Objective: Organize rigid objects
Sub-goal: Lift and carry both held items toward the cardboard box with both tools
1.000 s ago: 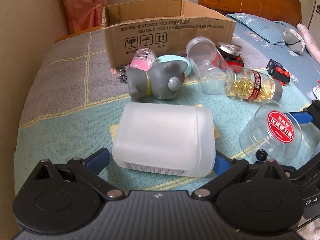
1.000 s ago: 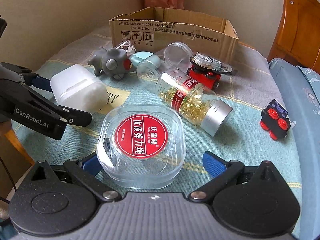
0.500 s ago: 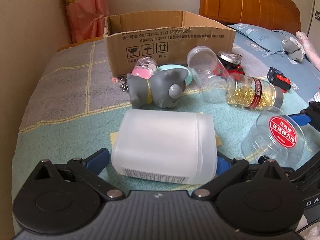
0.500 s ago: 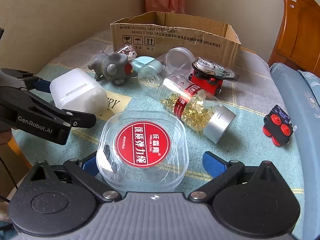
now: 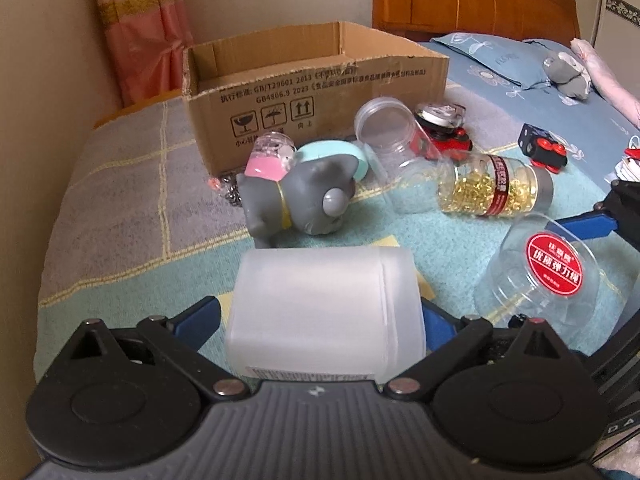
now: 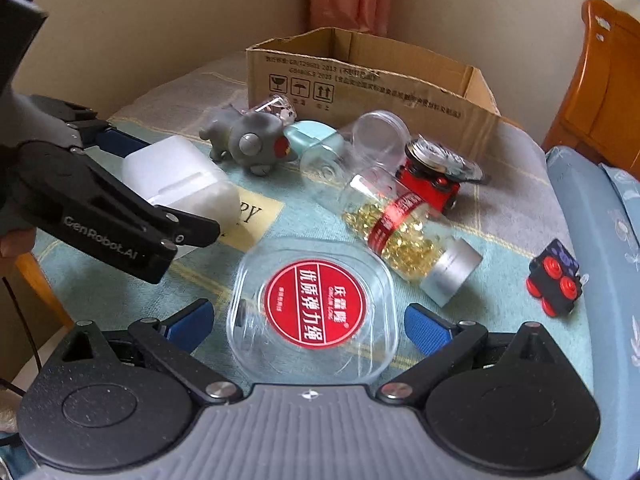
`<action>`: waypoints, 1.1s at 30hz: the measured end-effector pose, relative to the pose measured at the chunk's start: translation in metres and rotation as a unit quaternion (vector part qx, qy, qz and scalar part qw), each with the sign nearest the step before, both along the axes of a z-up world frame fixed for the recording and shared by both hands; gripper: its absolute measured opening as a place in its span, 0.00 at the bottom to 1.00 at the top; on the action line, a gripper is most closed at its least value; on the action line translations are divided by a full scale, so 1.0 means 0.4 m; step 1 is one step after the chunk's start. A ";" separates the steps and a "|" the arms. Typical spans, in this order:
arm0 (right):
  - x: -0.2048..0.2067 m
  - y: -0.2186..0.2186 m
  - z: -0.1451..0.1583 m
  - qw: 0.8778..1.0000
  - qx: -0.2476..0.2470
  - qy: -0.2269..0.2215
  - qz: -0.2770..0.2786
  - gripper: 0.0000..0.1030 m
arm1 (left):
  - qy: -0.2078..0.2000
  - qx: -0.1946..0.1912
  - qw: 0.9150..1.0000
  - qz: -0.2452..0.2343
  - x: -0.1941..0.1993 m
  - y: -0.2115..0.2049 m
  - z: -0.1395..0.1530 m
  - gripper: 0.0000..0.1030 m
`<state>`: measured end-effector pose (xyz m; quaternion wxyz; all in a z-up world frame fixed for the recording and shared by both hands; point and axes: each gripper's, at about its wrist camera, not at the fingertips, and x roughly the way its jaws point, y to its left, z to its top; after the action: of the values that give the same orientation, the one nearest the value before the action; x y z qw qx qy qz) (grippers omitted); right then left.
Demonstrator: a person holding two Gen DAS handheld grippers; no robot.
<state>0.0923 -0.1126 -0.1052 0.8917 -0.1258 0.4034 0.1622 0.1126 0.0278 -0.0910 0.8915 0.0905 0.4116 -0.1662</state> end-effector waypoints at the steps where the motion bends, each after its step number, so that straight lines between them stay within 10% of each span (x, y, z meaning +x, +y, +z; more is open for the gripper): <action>1: 0.000 0.003 0.002 1.000 -0.001 0.001 0.001 0.97 | 0.002 -0.001 1.000 -0.003 0.001 0.001 0.000 0.95; 11: 0.014 0.011 0.002 1.000 -0.011 0.012 0.001 0.79 | 0.018 0.005 0.999 -0.032 0.012 -0.006 0.001 0.80; 33: 0.057 -0.047 0.177 0.999 0.027 -0.023 0.041 0.79 | -0.026 0.003 0.998 -0.059 0.051 -0.010 0.197 0.80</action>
<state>0.1150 -0.1316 -0.0345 0.8965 -0.1222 0.3725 0.2064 0.1329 0.0240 -0.0123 0.8903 0.1215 0.3824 -0.2151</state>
